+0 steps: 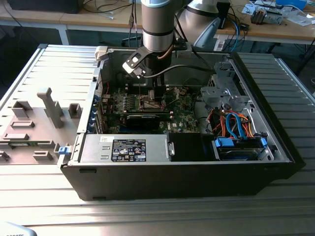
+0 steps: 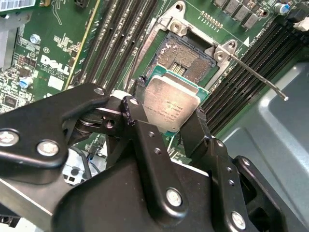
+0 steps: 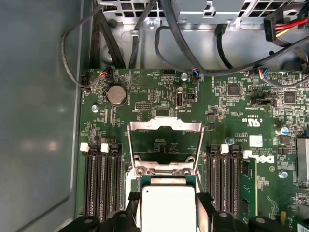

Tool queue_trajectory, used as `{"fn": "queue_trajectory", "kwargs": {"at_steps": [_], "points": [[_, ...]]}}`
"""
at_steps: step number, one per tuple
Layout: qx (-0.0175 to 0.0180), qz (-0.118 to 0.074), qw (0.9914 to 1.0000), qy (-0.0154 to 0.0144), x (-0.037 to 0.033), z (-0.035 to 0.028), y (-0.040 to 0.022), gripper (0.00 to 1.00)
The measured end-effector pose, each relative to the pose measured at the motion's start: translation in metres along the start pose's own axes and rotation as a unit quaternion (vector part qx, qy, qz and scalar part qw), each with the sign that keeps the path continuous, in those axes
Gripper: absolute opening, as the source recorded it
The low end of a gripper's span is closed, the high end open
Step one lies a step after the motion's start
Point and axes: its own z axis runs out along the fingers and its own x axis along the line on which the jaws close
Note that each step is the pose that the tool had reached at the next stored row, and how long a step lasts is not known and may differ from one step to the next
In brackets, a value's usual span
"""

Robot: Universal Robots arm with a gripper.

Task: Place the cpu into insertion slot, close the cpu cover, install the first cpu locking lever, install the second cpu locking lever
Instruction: 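Place the cpu into insertion slot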

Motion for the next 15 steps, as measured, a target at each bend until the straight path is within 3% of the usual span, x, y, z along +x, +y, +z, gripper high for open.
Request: {"fn": "queue_trajectory", "kwargs": {"at_steps": [5, 15], "points": [[0.0, 0.0, 1.0, 0.0001, 0.0007, 0.0023, -0.0059, 0.54], [0.0, 0.0, 1.0, -0.0001, 0.0006, 0.0135, -0.0128, 0.54]]}}
